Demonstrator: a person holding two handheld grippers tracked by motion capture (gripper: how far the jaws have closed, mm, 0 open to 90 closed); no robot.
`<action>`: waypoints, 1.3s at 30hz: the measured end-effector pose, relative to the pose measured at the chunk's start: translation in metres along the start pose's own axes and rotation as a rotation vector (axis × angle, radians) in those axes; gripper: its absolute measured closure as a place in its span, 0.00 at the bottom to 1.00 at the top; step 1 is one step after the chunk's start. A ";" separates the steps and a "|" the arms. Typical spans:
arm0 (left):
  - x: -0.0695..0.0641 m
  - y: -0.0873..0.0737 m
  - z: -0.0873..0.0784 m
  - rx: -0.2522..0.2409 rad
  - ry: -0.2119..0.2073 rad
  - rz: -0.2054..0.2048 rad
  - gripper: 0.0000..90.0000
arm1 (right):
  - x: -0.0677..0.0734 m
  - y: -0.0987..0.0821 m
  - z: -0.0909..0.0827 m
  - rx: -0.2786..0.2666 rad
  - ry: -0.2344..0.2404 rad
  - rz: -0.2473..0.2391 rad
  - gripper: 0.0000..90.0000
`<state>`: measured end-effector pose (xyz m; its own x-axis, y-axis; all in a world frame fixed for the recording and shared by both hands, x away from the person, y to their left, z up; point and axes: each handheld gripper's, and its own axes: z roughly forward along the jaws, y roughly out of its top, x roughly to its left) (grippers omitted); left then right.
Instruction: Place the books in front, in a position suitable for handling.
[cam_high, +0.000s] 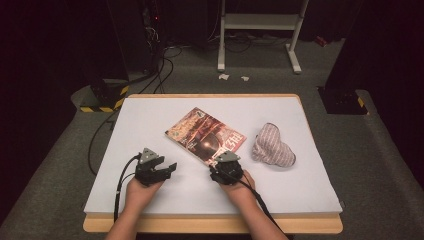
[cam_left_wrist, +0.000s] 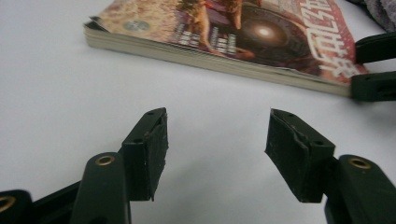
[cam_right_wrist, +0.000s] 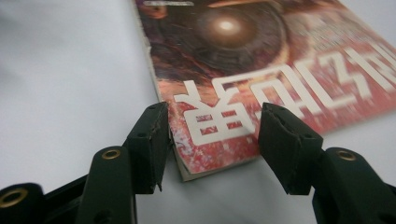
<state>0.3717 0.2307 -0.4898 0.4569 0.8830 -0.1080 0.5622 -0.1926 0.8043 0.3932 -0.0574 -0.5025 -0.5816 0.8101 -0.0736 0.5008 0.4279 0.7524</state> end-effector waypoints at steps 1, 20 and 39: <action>0.000 0.000 0.001 -0.004 0.004 0.000 0.43 | -0.007 -0.002 -0.003 0.003 -0.013 0.012 0.48; 0.033 0.047 0.059 -0.001 0.054 -0.058 0.40 | -0.054 -0.012 -0.022 -0.041 -0.050 0.160 0.46; 0.034 0.051 0.084 0.089 0.032 -0.076 0.43 | -0.061 -0.001 0.006 0.014 0.013 0.257 0.34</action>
<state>0.4738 0.2145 -0.5015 0.3891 0.9094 -0.1468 0.6538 -0.1603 0.7395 0.4318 -0.1045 -0.5029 -0.4427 0.8876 0.1274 0.6422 0.2147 0.7358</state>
